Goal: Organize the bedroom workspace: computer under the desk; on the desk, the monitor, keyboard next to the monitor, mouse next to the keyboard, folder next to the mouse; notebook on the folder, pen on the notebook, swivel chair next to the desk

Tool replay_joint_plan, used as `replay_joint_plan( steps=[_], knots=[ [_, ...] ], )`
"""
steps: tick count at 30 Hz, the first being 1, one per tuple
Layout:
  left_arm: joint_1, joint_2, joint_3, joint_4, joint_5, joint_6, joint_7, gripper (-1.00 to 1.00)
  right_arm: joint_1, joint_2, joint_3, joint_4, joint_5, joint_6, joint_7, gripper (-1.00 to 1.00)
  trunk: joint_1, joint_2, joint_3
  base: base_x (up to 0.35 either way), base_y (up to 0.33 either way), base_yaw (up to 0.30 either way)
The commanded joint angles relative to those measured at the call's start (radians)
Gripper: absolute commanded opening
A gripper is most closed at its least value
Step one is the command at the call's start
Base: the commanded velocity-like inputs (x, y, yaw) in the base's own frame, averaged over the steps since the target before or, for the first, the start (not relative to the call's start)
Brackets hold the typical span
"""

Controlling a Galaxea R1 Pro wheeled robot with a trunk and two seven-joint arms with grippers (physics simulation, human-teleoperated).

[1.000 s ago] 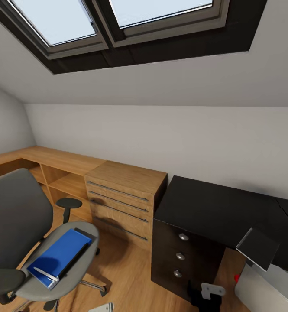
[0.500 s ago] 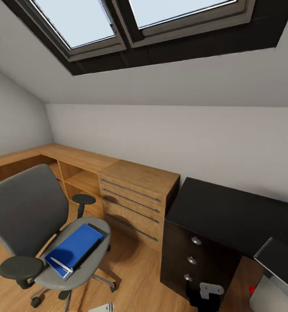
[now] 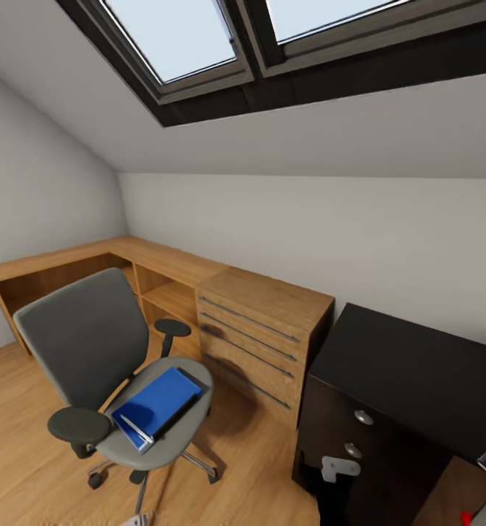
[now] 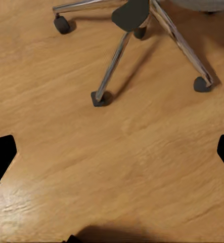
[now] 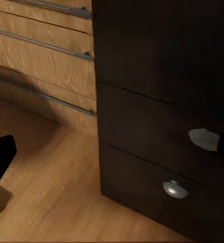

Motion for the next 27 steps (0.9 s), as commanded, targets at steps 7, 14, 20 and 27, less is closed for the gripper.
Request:
replay_joint_plan(
  steps=[7, 14, 20, 27],
  knots=[
    [0.0, 0.029, 0.16, -0.008, 0.176, 0.008, -0.003, 1.0, -0.073, 0.062, 0.005, -0.153, -0.024, 0.138, -0.012, 1.0, 0.0, -0.001, -0.008, 0.0, 0.0, 0.252],
    [-0.029, 0.202, 0.169, 0.001, 0.482, 0.241, -0.007, 1.0, -0.168, 0.062, 0.006, -0.136, -0.212, 0.165, -0.007, 1.0, 0.0, -0.001, -0.015, 0.0, 0.0, 0.247],
    [-0.046, 0.213, 0.152, -0.064, 0.547, 0.195, -0.011, 1.0, -0.173, 0.062, 0.033, -0.08, -0.207, 0.167, -0.004, 1.0, 0.0, -0.001, -0.021, 0.0, 0.0, 0.215],
    [-0.047, 0.178, 0.058, -0.083, 0.32, 0.015, -0.007, 1.0, -0.173, 0.062, 0.061, -0.06, -0.177, 0.167, -0.004, 1.0, 0.0, -0.001, -0.029, 0.0, 0.0, 0.209]
  ],
)
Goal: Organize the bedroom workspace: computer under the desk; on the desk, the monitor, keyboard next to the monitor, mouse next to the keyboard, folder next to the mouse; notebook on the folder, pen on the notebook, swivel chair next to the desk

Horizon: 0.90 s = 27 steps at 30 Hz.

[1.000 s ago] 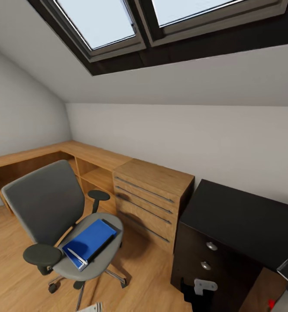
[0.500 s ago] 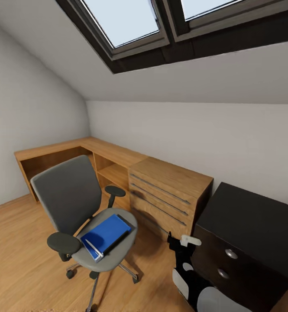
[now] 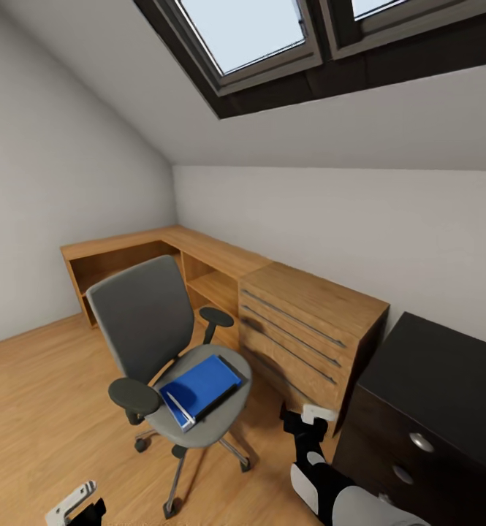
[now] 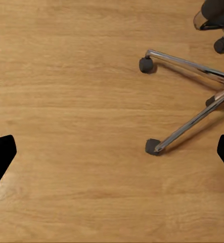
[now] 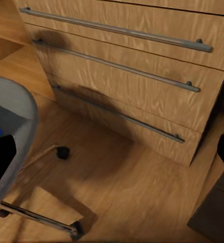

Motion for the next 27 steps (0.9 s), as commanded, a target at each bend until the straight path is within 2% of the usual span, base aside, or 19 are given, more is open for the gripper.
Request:
replay_joint_plan(
  steps=[1, 3, 6, 13, 17, 21, 25, 27],
  knots=[
    [0.0, -0.006, -0.003, -0.001, -0.006, -0.003, 0.005, 1.0, -0.001, 0.0, 0.01, 0.001, -0.007, -0.003, -0.004, 1.0, 0.0, -0.001, -0.002, 0.0, 0.0, 0.209],
    [-0.001, -0.028, -0.008, 0.001, -0.039, -0.025, 0.004, 1.0, -0.001, 0.0, 0.027, 0.002, -0.006, -0.003, -0.004, 1.0, 0.0, -0.001, -0.005, 0.0, 0.0, 0.209],
    [-0.001, -0.041, -0.012, 0.003, -0.052, -0.034, 0.003, 1.0, -0.001, 0.0, 0.054, 0.002, -0.005, -0.003, -0.005, 1.0, 0.0, -0.001, -0.008, 0.0, 0.0, 0.209],
    [-0.001, -0.042, -0.018, 0.006, -0.053, -0.033, 0.003, 1.0, -0.001, 0.0, 0.059, 0.004, -0.005, -0.003, -0.004, 1.0, 0.0, -0.001, -0.016, 0.0, 0.0, 0.209],
    [-0.001, -0.042, -0.052, 0.024, -0.053, -0.033, 0.005, 1.0, -0.001, 0.0, 0.059, 0.004, -0.005, -0.003, -0.004, 1.0, 0.0, -0.001, -0.02, 0.0, 0.0, 0.209],
    [0.0, -0.042, -0.116, 0.038, -0.052, -0.034, 0.008, 1.0, -0.001, 0.0, 0.059, 0.005, -0.005, -0.003, -0.004, 1.0, 0.0, -0.001, -0.025, 0.0, 0.0, 0.209],
    [-0.001, -0.042, -0.128, 0.045, -0.052, -0.033, 0.007, 1.0, -0.001, 0.0, 0.059, 0.005, -0.001, -0.003, -0.004, 1.0, 0.0, -0.001, -0.029, 0.0, 0.0, 0.209],
    [-0.001, -0.042, -0.135, 0.048, -0.052, -0.033, 0.007, 1.0, -0.001, 0.0, 0.059, 0.005, 0.019, -0.003, -0.004, 1.0, 0.0, -0.001, -0.032, 0.0, 0.0, 0.211]
  ],
)
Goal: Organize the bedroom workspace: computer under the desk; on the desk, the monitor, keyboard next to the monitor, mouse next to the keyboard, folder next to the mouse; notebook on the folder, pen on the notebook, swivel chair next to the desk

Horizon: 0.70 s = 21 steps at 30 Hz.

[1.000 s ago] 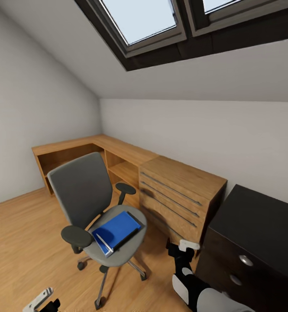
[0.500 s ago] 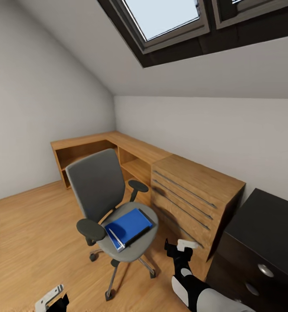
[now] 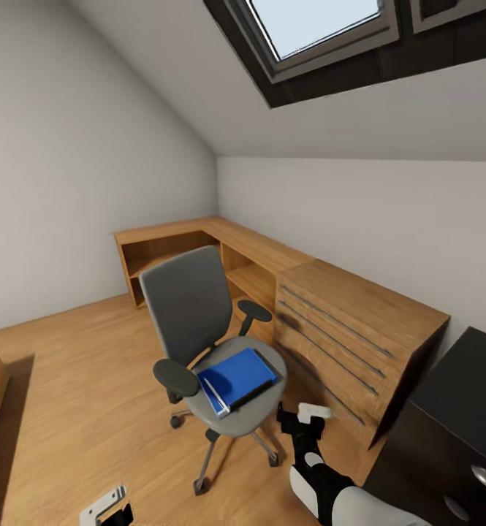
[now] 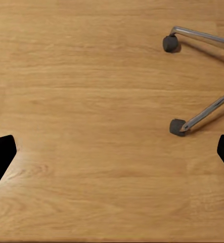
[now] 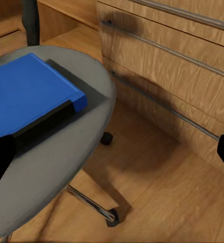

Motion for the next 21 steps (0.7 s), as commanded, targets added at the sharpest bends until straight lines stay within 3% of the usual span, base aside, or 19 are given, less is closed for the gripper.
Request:
replay_joint_plan(
  steps=[1, 21],
  knots=[
    [0.0, 0.0, -0.002, -0.001, 0.005, 0.005, 0.004, 1.0, -0.001, 0.0, 0.008, 0.001, -0.001, -0.003, -0.004, 1.0, 0.0, -0.001, -0.002, 0.0, 0.0, 0.211],
    [0.0, 0.001, -0.004, -0.001, 0.004, 0.005, 0.004, 1.0, -0.001, 0.0, 0.008, 0.002, 0.014, -0.005, -0.004, 1.0, 0.0, -0.001, -0.024, 0.0, 0.0, 0.212]
  ],
)
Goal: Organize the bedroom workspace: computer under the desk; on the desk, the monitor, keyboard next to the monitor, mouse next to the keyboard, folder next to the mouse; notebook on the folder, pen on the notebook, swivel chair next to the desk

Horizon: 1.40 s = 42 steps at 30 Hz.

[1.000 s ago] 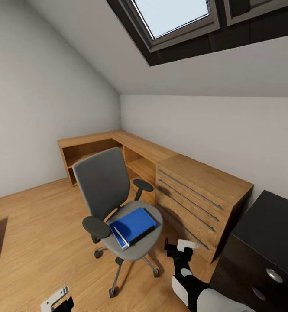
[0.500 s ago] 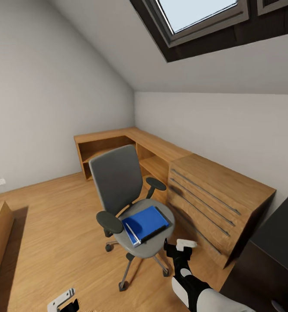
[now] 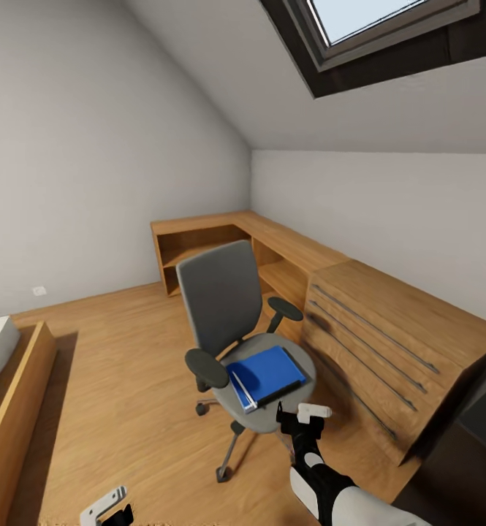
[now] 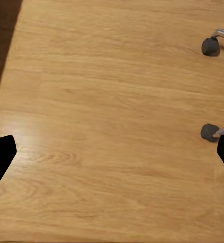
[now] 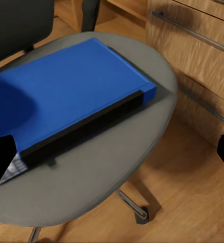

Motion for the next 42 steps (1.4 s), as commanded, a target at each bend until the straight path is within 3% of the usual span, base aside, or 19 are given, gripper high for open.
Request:
replay_joint_plan(
  steps=[1, 18, 26, 31, 42],
  knots=[
    [0.0, 0.0, -0.001, -0.002, 0.005, 0.005, 0.004, 1.0, -0.001, 0.0, 0.008, 0.003, -0.009, -0.004, -0.004, 1.0, 0.0, -0.001, -0.002, 0.0, 0.0, 0.212],
    [-0.001, 0.001, -0.001, -0.002, 0.005, 0.007, 0.003, 1.0, -0.001, 0.0, 0.008, 0.011, -0.005, -0.006, -0.004, 1.0, 0.0, -0.001, -0.02, 0.0, 0.0, 0.208],
    [-0.001, 0.0, -0.002, -0.002, 0.005, 0.007, 0.002, 1.0, 0.0, 0.0, 0.008, 0.011, 0.0, -0.008, 0.024, 1.0, 0.0, -0.001, -0.023, 0.0, 0.0, 0.063],
    [-0.001, 0.001, -0.03, -0.002, 0.005, 0.007, 0.002, 1.0, -0.001, 0.0, 0.008, 0.009, 0.032, -0.007, 0.087, 1.0, 0.0, -0.001, -0.023, 0.037, 0.0, 0.01],
    [-0.001, 0.001, -0.063, -0.001, 0.005, 0.007, 0.004, 1.0, -0.001, 0.0, 0.006, 0.007, 0.079, -0.011, 0.105, 1.0, 0.0, -0.001, -0.023, 0.231, 0.0, 0.001]
  ],
)
